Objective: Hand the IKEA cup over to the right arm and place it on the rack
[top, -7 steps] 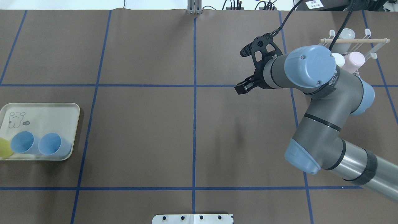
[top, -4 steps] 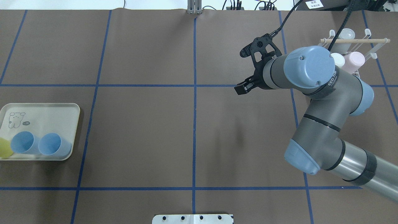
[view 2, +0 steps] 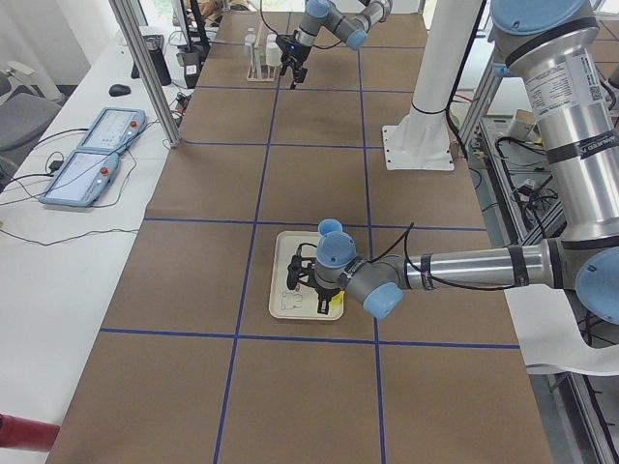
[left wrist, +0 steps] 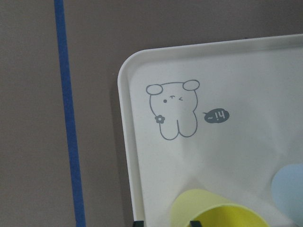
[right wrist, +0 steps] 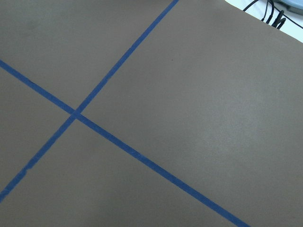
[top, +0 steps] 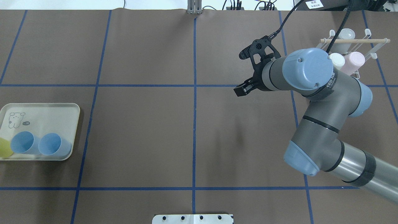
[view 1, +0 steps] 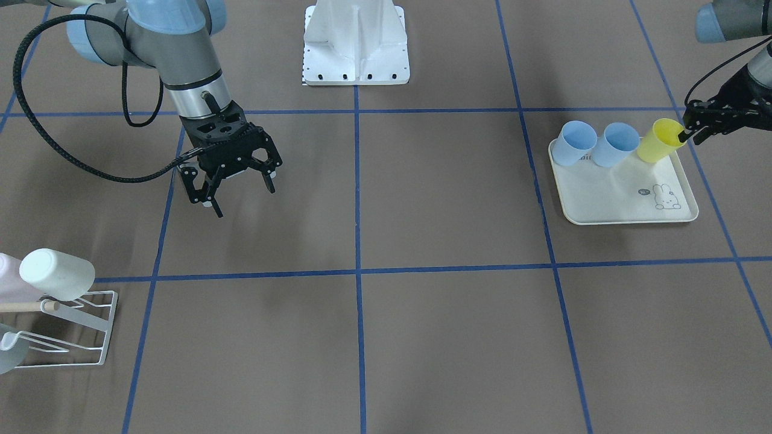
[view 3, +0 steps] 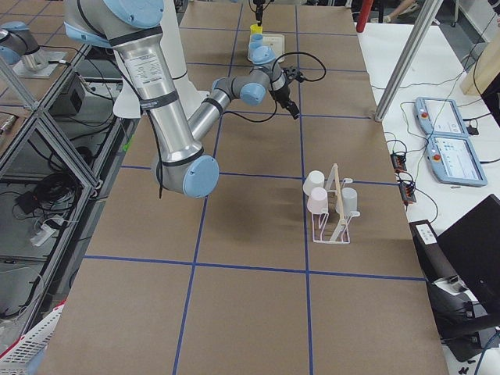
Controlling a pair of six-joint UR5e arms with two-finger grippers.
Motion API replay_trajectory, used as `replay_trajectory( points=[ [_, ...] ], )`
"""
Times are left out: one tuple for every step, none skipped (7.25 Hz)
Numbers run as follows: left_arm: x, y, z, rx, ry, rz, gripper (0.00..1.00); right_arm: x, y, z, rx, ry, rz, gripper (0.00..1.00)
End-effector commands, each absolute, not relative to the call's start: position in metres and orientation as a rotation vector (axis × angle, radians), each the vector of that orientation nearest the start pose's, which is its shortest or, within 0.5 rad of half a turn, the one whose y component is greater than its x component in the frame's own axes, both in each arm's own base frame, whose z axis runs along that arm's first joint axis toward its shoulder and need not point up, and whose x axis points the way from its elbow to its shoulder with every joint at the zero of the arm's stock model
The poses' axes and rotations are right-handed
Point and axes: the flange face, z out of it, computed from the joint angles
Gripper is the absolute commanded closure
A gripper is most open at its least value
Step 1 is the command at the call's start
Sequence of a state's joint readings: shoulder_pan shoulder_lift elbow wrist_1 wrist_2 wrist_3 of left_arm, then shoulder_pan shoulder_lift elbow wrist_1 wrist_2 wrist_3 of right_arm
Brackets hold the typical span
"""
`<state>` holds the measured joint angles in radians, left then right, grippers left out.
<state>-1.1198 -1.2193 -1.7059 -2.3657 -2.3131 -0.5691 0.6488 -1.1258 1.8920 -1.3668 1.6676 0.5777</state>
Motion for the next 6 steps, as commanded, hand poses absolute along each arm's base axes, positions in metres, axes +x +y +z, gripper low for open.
replay_trajectory(
  points=[
    [0.1003, -0.3514, 0.6512, 0.119, 0.915, 0.118, 0.58, -0.4072, -0.4629, 0.2473, 0.653, -0.731, -0.364, 0.0],
    [0.1023, -0.3507, 0.6522, 0.115, 0.913, 0.122, 0.59, -0.4078, -0.4622, 0.248, 0.652, -0.732, -0.366, 0.0],
    [0.1029, -0.3506, 0.6522, 0.114, 0.913, 0.123, 0.66, -0.4075, -0.462, 0.2465, 0.654, -0.734, -0.366, 0.0],
    [0.1029, -0.3506, 0.6524, 0.113, 0.912, 0.122, 0.81, -0.4078, -0.4622, 0.2467, 0.655, -0.735, -0.366, 0.0],
    [0.1027, -0.3508, 0.6526, 0.114, 0.91, 0.122, 1.0, -0.4075, -0.4618, 0.2458, 0.657, -0.738, -0.366, 0.0],
    [0.1024, -0.3512, 0.6527, 0.12, 0.905, 0.122, 1.0, -0.4075, -0.4618, 0.2447, 0.659, -0.74, -0.366, 0.0]
  ],
)
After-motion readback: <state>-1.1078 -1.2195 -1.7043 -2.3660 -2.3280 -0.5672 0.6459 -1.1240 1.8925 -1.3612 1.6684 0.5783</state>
